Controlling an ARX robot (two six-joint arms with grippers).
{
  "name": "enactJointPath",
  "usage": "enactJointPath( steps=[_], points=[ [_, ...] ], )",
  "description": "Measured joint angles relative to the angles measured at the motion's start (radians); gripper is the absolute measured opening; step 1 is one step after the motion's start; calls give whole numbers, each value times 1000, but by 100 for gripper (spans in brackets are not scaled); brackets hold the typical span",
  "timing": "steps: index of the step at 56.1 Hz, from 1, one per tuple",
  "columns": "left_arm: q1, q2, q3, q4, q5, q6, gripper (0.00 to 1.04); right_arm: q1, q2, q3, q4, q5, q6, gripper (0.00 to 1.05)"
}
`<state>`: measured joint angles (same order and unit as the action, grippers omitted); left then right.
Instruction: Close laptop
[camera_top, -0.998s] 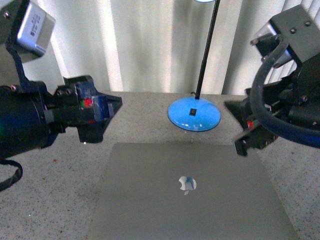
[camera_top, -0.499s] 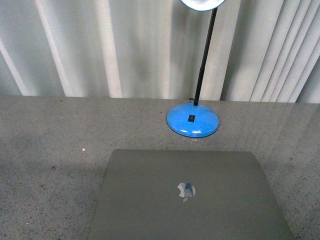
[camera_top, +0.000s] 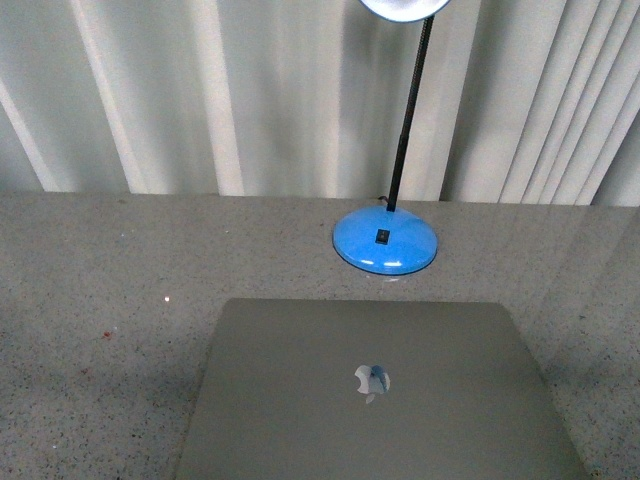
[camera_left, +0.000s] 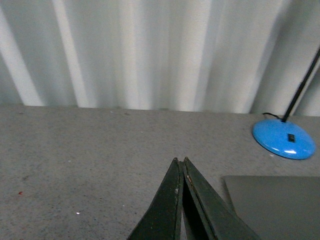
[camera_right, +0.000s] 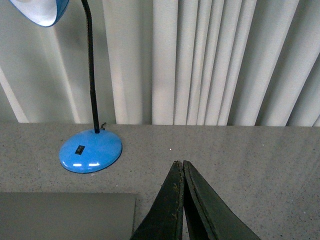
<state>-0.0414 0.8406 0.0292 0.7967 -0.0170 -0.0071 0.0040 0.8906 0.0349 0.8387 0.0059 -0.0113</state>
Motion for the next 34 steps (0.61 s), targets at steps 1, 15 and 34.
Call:
enactJointPath(
  steps=[1, 15, 34],
  points=[
    [6, -8, 0, -8, 4, 0, 4, -1, -9, -2, -7, 0, 0, 3],
    [39, -192, -1, -164, 14, 0, 4, -2, -196, -25, -167, -5, 0, 3],
    [39, -396, -2, -351, 14, 0, 4, -2, -410, -29, -362, -5, 0, 3]
  ],
)
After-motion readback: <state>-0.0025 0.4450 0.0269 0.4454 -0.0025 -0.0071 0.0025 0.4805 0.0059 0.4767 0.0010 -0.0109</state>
